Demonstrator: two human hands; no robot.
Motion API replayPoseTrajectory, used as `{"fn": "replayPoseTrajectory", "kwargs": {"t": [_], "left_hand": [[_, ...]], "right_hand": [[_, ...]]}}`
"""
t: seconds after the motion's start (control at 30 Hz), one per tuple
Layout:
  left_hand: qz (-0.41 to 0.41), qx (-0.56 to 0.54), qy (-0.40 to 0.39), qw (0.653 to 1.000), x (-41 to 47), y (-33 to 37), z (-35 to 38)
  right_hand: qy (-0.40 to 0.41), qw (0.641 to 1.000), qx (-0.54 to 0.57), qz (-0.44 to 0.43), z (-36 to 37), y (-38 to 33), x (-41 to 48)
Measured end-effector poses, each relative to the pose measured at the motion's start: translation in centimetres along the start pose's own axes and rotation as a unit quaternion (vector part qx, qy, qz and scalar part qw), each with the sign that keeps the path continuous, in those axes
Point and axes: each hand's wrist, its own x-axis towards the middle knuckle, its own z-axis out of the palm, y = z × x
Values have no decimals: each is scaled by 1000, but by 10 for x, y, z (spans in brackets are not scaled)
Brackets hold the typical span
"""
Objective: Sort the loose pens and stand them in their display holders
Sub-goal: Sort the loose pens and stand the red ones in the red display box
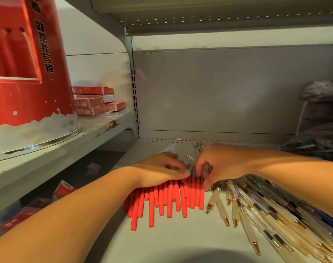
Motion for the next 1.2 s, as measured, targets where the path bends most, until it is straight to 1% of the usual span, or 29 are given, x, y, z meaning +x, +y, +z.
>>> {"fn": "replayPoseTrajectory", "kwargs": {"t": [0.1,0.17,0.23,0.3,0.33,0.43,0.57,0.63,0.73,0.8,0.87,0.93,1.03,1.17,1.2], "left_hand": [[-16,0,24,1000,-2,0,0],[-35,20,49,998,-4,0,-1],[-54,46,56,996,-8,0,-3],[-55,55,44,996,-13,5,-6],[-43,70,37,996,-16,8,-6],[-5,148,7,989,-18,17,1],[-40,179,-17,983,-17,19,15],[-44,174,-12,984,-19,20,18],[-47,136,-27,989,-26,22,21],[-24,119,-33,992,-31,25,23],[19,150,-28,988,-37,30,28],[45,184,-32,981,-38,31,33],[41,214,-29,976,-36,30,36],[41,230,0,972,-35,28,33],[42,233,6,972,-34,27,33]], "right_hand": [[37,999,-15,-35,4,5,2],[39,998,0,-51,5,7,3],[29,998,9,-60,4,10,5],[40,997,-5,-61,-1,14,9],[53,997,-4,-54,-5,17,13],[74,995,55,-25,-14,23,33],[76,994,81,-1,-20,23,72],[55,997,54,0,-18,22,91],[32,999,-5,-15,-9,22,112],[25,1000,3,-18,-6,23,120],[31,999,23,-22,-3,23,125],[39,997,61,-23,-4,21,125],[40,997,52,-41,-3,16,119],[28,998,27,-58,-2,11,114],[23,997,47,-53,-3,11,114]]}}
